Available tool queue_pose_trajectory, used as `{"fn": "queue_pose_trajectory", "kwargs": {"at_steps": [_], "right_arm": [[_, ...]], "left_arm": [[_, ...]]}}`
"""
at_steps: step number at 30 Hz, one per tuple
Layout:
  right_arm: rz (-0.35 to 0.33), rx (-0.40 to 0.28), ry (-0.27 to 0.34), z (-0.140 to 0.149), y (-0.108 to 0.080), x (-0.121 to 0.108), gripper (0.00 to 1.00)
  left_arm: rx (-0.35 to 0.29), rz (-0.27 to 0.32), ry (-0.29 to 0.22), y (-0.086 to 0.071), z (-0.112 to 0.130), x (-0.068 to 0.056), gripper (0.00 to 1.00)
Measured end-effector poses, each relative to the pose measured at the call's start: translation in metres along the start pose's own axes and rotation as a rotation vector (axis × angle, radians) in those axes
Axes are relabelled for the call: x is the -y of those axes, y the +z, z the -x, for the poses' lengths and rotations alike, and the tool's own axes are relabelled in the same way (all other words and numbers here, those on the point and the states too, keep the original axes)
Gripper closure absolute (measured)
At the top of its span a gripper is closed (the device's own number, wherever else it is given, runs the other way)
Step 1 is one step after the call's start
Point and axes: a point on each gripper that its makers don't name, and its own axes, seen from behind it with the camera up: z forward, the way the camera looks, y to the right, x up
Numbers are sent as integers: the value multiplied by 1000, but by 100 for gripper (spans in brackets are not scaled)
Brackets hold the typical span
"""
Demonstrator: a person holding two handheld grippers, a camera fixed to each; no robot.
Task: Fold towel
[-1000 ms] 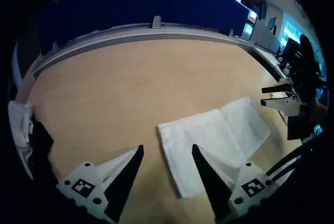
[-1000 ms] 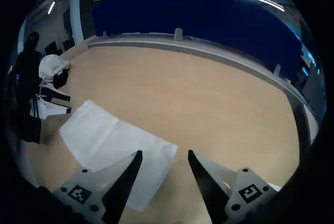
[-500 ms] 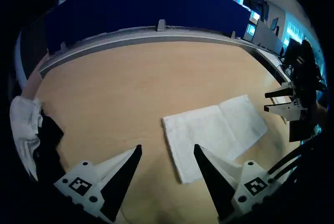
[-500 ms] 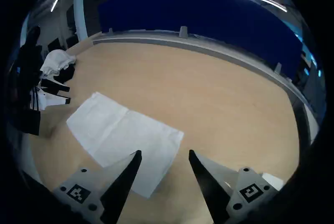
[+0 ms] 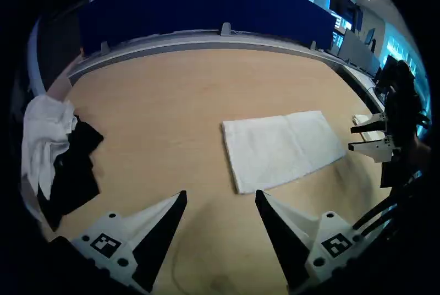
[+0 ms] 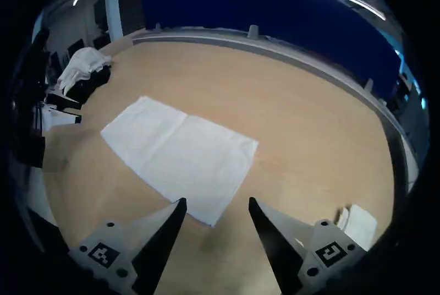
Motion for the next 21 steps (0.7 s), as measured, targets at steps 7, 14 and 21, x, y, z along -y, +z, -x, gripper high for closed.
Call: {"fn": "queue_pose_trajectory", "kwargs": {"at_steps": [7, 14, 21], "right_arm": [[-1, 19, -21, 10, -1, 1, 14], [-19, 57, -55, 21, 6, 5, 21], [-40, 99, -90, 32, 12, 9, 40]], "left_arm": [[-2, -15, -27, -15, 9, 4, 8], [-11, -28, -50, -30, 14, 6, 8], [-17, -38, -72, -44, 22, 8, 8]]}}
